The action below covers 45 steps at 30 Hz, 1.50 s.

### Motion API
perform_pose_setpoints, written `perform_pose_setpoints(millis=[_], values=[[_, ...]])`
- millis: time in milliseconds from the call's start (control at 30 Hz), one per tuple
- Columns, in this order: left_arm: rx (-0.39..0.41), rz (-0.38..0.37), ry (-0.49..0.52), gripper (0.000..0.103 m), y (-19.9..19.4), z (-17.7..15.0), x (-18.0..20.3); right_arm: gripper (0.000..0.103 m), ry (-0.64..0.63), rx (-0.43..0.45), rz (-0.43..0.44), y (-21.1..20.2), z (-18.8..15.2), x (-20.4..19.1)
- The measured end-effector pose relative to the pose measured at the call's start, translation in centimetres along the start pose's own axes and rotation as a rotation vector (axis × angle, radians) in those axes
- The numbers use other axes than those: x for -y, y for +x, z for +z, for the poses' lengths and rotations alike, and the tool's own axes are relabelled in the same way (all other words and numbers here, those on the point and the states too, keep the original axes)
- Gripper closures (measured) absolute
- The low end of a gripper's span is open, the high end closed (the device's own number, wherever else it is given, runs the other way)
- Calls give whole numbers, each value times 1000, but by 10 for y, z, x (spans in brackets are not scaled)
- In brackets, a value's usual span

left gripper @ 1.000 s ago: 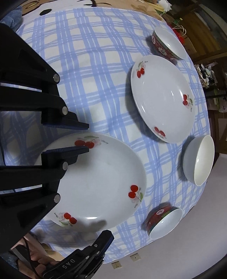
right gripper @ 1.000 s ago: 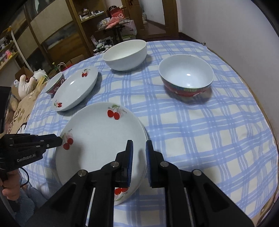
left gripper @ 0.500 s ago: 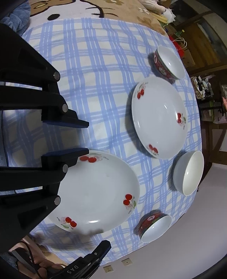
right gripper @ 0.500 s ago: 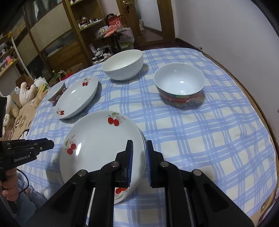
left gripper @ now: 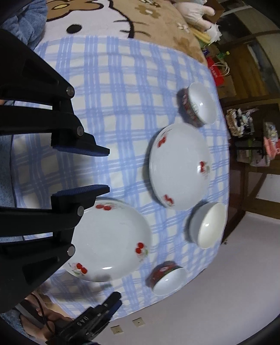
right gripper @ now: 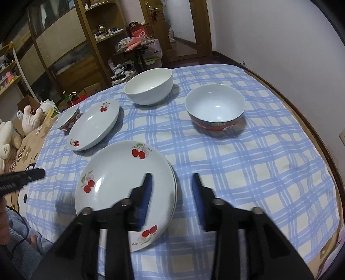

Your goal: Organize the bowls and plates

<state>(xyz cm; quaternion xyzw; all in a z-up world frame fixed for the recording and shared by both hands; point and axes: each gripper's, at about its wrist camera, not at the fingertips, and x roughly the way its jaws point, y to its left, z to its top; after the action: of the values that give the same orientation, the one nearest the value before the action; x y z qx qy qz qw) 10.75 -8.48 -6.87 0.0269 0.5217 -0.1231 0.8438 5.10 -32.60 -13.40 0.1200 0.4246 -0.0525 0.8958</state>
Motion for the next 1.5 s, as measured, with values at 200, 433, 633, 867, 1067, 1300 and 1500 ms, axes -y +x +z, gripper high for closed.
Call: perform_pose_setpoints(millis=[200, 433, 633, 867, 1067, 1300, 1500], values=[[9, 5, 8, 66, -7, 10, -14, 28, -6, 75, -48, -9, 7, -5], [6, 55, 13, 38, -9, 30, -28, 9, -57, 111, -15, -13, 22, -24], [58, 102, 21, 9, -17, 52, -39, 6, -67, 108, 31, -3, 44, -41], [18, 110, 21, 8, -10, 84, -55, 2, -98, 126, 69, 7, 80, -66], [40, 102, 15, 8, -4, 114, -68, 0, -148, 117, 69, 23, 108, -88], [73, 72, -23, 8, 16, 135, -80, 0, -166, 60, 93, 57, 130, -104], [68, 56, -27, 9, 39, 138, -86, 0, -167, 23, 100, 88, 134, -113]])
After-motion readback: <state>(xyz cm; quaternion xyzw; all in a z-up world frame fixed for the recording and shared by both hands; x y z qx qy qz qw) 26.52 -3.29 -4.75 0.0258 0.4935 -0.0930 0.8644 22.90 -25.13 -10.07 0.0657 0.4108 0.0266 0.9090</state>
